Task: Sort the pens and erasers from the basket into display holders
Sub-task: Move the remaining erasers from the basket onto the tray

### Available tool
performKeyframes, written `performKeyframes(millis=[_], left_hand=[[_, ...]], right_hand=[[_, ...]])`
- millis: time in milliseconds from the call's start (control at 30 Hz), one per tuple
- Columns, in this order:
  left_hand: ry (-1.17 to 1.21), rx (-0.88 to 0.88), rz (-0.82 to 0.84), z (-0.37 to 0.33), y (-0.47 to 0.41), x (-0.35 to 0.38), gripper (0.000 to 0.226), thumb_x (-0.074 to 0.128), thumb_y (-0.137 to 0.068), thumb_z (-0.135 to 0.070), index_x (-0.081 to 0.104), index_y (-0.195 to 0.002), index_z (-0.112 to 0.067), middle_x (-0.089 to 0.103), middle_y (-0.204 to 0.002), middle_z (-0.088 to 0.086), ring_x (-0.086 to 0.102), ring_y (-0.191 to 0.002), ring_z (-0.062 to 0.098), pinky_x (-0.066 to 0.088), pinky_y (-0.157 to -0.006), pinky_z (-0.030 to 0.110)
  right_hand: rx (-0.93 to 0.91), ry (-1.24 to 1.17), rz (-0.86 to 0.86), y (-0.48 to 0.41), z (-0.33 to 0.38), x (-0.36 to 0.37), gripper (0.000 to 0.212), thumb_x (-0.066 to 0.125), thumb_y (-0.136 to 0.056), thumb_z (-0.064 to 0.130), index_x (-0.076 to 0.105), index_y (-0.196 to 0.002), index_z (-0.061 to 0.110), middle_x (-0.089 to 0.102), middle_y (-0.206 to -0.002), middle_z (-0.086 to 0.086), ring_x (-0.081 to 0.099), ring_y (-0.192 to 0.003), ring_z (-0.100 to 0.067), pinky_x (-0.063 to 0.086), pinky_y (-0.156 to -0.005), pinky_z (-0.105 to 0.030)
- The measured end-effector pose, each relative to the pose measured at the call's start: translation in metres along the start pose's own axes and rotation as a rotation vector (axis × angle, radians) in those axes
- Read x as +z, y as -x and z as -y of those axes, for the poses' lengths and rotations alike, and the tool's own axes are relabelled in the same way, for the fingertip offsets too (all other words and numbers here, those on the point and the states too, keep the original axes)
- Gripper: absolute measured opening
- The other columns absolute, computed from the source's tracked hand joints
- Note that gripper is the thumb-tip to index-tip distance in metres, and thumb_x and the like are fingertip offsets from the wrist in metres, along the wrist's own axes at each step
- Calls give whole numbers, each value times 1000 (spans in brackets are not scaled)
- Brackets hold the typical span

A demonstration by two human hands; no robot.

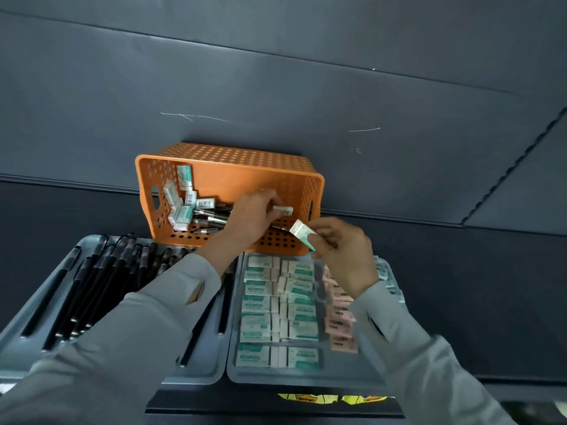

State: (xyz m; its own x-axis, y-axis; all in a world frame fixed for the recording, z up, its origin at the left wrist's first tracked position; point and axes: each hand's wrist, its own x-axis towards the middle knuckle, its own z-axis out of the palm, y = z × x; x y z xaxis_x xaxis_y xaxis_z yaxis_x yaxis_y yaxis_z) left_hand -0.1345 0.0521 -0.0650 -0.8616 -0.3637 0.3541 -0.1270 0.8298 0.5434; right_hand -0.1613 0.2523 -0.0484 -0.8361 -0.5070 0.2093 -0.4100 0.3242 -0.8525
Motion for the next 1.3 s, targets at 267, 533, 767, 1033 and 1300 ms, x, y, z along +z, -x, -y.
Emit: performKeyframes(millis=[267,533,767,1033,1300], left_hand=[[629,-318,86,-9,51,-47,17,56,-96,-9,63,-110,-17,67,-94,8,66,-70,7,57,-71,20],[785,-437,83,-12,99,-60,15,59,-93,-5,63,-108,-10,69,-96,10,65,-76,10,51,-64,13],[861,-488,59,-14,116,-66,15,61,-91,-1,65,-101,-12,66,-102,11,69,-81,14,56,-72,18],[697,-300,54,-48,115,-47,18,75,-81,-6,68,-92,-19,69,-94,9,68,-90,23,57,-83,37],[526,-138,120,-86,109,-12,52,69,-84,1,52,-128,-21,55,-129,-5,56,-116,10,46,-98,23]], right_hand=[[-104,190,295,-2,-1,-25,51,56,-93,10,50,-134,40,58,-95,-1,58,-86,-20,51,-83,-37],[-149,268,272,4,9,-4,41,70,-84,7,55,-108,36,65,-88,6,65,-81,-12,55,-82,-32],[-75,536,629,-5,15,-2,25,61,-94,17,72,-110,32,67,-108,14,60,-97,-4,46,-95,-23],[112,-284,458,14,35,-14,19,61,-93,13,69,-106,2,71,-84,-8,68,-70,-10,53,-60,-17],[111,-428,285,42,-2,-75,36,69,-78,-12,70,-106,9,74,-99,-7,70,-91,-17,55,-79,-26]])
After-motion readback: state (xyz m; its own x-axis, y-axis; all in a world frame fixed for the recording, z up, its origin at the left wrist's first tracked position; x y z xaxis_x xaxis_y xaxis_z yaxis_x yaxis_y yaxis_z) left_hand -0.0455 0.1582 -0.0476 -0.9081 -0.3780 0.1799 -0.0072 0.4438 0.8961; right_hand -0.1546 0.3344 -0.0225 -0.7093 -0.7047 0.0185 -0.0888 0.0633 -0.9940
